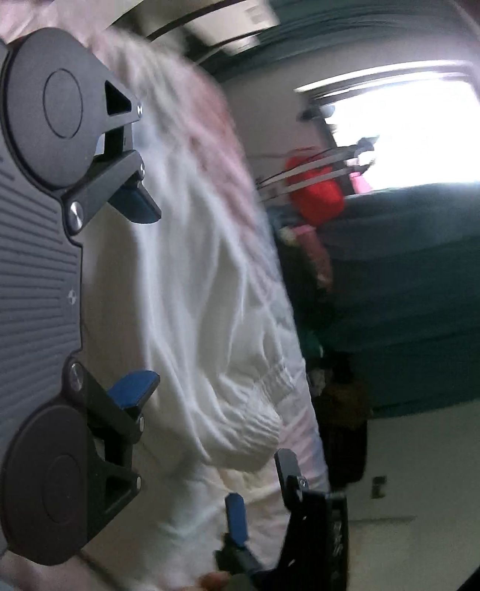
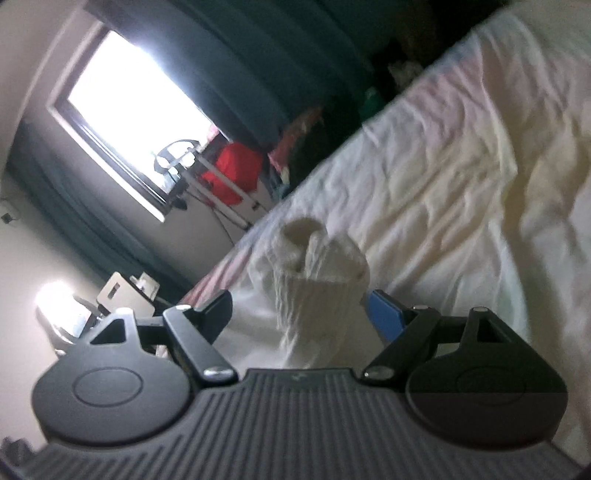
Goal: Fold clothes
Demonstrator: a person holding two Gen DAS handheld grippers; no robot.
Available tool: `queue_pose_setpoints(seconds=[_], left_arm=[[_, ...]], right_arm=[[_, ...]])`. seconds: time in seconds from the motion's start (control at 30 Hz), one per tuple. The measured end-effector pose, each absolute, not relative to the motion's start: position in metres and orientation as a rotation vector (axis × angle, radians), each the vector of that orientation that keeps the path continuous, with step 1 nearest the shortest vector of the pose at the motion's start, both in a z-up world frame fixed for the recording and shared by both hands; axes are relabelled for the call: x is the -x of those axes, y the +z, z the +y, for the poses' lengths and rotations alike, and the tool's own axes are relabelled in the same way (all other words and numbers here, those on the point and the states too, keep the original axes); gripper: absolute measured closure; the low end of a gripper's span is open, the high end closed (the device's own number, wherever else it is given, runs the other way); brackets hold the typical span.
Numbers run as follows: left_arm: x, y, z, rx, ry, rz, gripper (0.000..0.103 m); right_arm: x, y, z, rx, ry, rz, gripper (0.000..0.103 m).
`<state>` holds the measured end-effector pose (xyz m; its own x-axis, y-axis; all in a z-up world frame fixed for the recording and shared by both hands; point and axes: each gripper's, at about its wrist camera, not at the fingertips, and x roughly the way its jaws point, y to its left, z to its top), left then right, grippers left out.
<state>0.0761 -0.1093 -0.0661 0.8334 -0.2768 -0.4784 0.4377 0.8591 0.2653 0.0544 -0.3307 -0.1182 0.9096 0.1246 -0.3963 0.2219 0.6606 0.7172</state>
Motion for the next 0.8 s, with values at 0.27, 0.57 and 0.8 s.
queue_pose_setpoints(seconds=[0.27,0.57,0.8], left_arm=[[-0.054,-0.087,-0.092,-0.462,-0.39,0.358,0.014],[-0.068,-0.114,-0.101,-0.568,-0.461,0.293,0.011],[-0.082,-0.129,-0.102,-0.595,-0.48,0.321,0.01]], right_arm=[[-0.087,-0.146,-0.321,-0.912,-0.094,0.523,0.02],[-0.096,-0.141,-0.303,-0.806,-0.075,0.425,0.067],[-0.074,-0.135,-0.309,-0.858,-0.082,0.344,0.067]])
